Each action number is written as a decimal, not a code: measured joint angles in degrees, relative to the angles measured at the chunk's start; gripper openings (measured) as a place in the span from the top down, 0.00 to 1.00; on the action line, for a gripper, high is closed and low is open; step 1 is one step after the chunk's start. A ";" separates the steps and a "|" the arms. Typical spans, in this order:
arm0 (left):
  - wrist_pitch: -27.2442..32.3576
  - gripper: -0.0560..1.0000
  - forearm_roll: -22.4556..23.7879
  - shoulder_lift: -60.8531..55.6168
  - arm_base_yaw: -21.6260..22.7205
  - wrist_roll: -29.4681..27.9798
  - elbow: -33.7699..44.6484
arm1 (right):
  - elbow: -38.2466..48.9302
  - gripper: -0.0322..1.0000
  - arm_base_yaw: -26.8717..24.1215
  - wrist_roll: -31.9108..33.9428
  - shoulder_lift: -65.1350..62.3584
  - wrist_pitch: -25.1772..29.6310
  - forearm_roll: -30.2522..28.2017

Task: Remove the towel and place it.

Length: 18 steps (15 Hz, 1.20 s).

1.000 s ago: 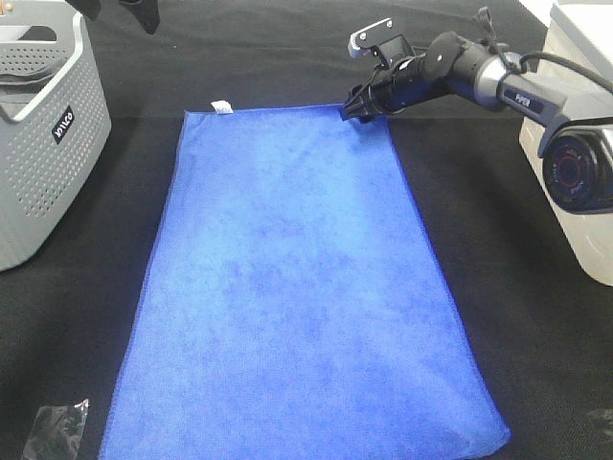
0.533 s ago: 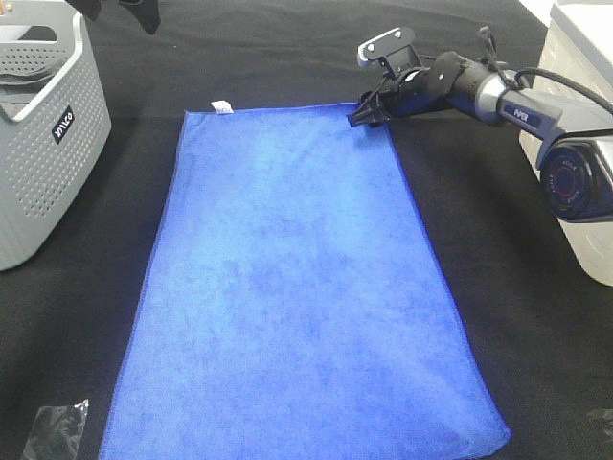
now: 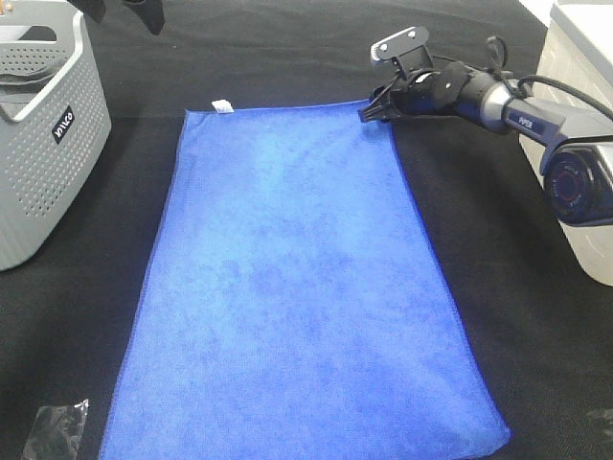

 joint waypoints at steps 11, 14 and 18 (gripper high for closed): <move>0.06 0.28 -0.17 0.00 0.00 0.00 0.00 | 0.00 0.40 -0.40 1.20 -2.35 9.00 2.18; 0.11 0.28 -0.17 0.00 0.00 0.00 0.00 | 0.00 0.40 -0.40 2.01 -6.30 17.36 4.13; 0.11 0.28 -0.17 0.00 0.00 0.00 0.00 | 0.00 0.36 -0.40 5.21 -15.36 33.52 4.13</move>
